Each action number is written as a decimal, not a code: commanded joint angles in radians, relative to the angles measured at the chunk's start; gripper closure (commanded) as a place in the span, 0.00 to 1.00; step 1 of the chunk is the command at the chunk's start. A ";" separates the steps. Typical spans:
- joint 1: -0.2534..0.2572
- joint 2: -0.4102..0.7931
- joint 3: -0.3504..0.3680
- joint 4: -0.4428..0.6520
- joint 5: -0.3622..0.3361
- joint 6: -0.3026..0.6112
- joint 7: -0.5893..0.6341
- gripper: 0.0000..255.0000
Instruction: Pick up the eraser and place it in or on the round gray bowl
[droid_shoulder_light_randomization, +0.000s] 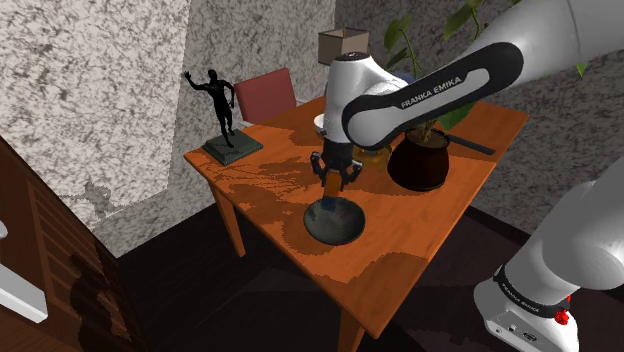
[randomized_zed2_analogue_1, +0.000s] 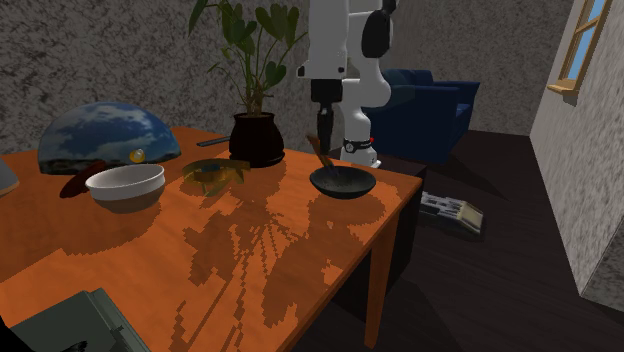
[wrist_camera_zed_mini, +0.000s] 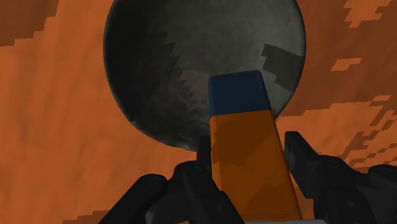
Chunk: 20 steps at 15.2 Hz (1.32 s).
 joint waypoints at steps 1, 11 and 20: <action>0.020 -0.045 0.018 -0.053 0.020 0.012 0.025 1.00; 0.037 -0.013 0.048 -0.141 0.014 0.131 0.071 1.00; 0.034 0.047 0.053 -0.166 -0.016 0.213 0.092 1.00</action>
